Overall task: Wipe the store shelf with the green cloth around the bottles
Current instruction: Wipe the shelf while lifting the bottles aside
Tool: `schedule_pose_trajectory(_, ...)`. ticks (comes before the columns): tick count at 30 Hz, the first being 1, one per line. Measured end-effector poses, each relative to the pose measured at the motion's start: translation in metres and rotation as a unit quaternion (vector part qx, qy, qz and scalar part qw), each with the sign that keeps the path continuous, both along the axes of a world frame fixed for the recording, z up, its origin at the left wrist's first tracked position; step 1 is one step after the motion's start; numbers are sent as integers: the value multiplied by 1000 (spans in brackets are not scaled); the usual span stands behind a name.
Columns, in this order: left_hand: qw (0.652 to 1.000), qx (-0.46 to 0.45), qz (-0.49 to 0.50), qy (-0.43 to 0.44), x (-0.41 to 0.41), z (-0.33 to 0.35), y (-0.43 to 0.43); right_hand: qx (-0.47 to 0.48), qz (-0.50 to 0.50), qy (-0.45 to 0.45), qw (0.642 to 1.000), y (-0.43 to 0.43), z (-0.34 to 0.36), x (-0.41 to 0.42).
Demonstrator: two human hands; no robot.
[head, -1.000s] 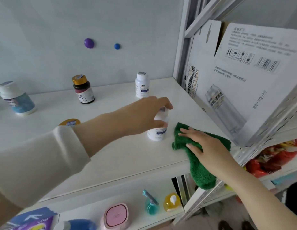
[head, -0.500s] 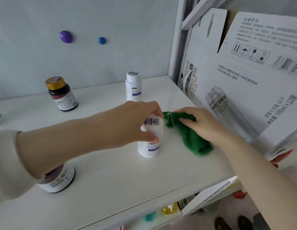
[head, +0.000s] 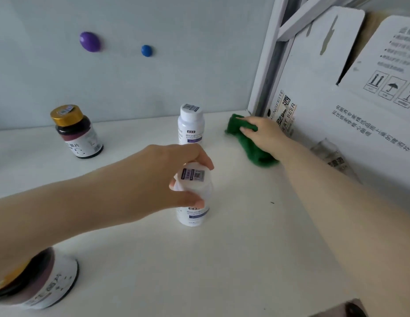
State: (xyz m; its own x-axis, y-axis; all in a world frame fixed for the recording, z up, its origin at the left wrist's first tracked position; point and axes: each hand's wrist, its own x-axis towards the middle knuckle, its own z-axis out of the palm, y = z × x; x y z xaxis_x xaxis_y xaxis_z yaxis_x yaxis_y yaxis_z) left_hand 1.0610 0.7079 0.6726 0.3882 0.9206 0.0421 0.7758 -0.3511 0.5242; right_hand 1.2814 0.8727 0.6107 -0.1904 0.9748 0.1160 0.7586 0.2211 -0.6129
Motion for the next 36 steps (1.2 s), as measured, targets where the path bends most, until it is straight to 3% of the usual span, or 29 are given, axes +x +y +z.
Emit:
schedule_pose_trajectory(4, 1000, 3, 21, -15, 6, -1, -1, 16, 60, -85, 994, 17, 0, -2)
schedule_pose_trajectory(10, 999, 4, 35, 13, 6, 0, -4, -2, 155, 40, 987, -24, 0, -14)
schedule_pose_trajectory(15, 999, -7, 37, 33, 9, 6, -10, -21, 181, 47, 982, -111, -1, -5)
schedule_pose_trajectory(21, 999, -19, 5, 33, 5, 11, -14, -173, 257, 89, 947, -221, 9, 30)
schedule_pose_trajectory(24, 1000, -17, -4, 14, 0, 11, -19, -192, 217, 159, 944, -228, 23, 35)
schedule_pose_trajectory(27, 1000, -17, -10, 11, 0, 11, -26, -42, 68, 221, 972, -196, 38, 37)
schedule_pose_trajectory(29, 1000, -7, -11, 20, 1, 10, -30, 50, -29, 169, 984, -166, 36, 36)
schedule_pose_trajectory(33, 1000, 0, -12, 14, 4, 11, -37, -4, -55, -68, 996, -146, 4, 29)
schedule_pose_trajectory(36, 1000, 13, -7, 11, 1, 15, -40, 17, -40, -38, 998, -177, -4, 14)
